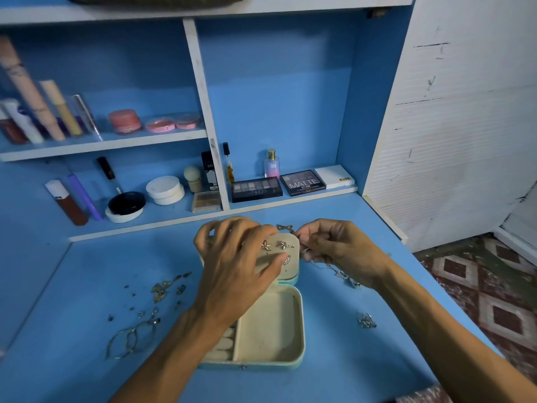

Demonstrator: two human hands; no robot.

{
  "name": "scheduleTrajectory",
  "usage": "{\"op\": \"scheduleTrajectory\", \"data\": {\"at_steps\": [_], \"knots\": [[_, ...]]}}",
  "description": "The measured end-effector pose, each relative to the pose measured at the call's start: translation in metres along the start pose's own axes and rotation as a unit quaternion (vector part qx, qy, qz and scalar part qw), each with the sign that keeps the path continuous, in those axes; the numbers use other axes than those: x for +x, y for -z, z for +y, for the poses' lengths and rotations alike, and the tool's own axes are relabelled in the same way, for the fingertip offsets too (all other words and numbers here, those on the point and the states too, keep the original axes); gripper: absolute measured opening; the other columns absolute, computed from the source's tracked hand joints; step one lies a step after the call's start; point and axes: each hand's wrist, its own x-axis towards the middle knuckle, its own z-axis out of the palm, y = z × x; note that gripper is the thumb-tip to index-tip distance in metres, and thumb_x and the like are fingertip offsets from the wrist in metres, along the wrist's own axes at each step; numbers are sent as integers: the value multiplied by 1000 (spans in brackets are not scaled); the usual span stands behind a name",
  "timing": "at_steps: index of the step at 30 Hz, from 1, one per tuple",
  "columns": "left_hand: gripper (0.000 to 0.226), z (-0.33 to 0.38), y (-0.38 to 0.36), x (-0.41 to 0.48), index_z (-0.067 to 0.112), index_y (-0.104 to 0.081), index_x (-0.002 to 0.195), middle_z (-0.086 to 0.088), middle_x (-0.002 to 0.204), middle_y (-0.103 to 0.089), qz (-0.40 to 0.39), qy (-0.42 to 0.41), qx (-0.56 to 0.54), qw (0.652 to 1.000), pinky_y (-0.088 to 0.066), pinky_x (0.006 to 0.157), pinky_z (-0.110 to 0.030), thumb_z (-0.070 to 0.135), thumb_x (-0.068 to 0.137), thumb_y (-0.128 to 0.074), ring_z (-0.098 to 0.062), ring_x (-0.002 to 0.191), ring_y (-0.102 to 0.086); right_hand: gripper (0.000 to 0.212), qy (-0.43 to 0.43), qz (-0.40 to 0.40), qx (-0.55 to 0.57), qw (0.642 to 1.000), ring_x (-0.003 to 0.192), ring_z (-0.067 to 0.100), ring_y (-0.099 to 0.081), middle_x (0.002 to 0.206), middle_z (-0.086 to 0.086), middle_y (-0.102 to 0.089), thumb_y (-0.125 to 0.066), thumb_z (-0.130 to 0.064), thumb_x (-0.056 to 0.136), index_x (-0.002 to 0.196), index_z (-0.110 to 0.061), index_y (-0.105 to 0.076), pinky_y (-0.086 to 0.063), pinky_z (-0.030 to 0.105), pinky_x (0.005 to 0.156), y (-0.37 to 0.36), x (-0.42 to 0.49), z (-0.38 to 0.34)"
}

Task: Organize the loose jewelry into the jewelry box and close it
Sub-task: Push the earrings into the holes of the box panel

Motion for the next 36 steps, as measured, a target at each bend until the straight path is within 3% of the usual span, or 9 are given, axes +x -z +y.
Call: {"op": "scheduleTrajectory", "data": {"at_steps": [3,9,12,15,20,27,36], "knots": [[30,2,2,-11,24,-70,102,4,99,-64,41,-40,12,998,-31,94,-45,45,83,-78,-21,99,-59,11,-1,-6,-26,1000,67,12,-54,81,9,-68,-63,-2,94,99,2,-72,-46,17,62,-6,0,-4],[34,6,7,-35,27,-56,100,7,90,-63,116,-93,23,989,-31,87,-41,45,84,-80,-19,91,-60,14,12,-81,-109,991,76,12,-63,84,10,-73,-67,1,92,98,-6,-77,-51,23,74,-15,-12,-13],[31,7,13,-41,27,-54,96,6,83,-65,114,-104,37,987,-32,82,-41,43,85,-78,-19,85,-62,18,14,-93,-155,983,76,13,-67,85,10,-76,-65,7,90,97,-5,-76,-54,24,77,-16,-16,-19],[28,10,19,-44,26,-54,93,7,82,-64,110,-114,52,986,-32,79,-41,40,87,-77,-19,85,-61,16,13,-103,-194,976,79,11,-68,86,8,-77,-69,3,89,96,-9,-77,-55,33,84,-19,-17,-22],[26,11,21,-48,27,-55,92,8,83,-65,107,-118,64,985,-31,78,-40,37,87,-78,-18,88,-58,11,27,-111,-216,970,75,7,-66,83,5,-76,-73,-3,88,94,-12,-78,-54,24,77,-22,-18,-24],[26,11,20,-51,26,-55,94,9,83,-65,109,-118,60,985,-31,78,-40,35,86,-79,-17,90,-56,11,-1,-125,-104,987,82,11,-70,86,7,-76,-75,2,83,94,-2,-76,-53,19,80,-22,-20,-20],[26,10,19,-54,26,-55,94,9,83,-64,108,-119,53,986,-31,78,-40,35,87,-79,-17,90,-56,12,-4,-186,-202,962,84,8,-66,90,4,-76,-76,-6,86,98,-7,-77,-52,21,84,-19,-14,-31]]}}
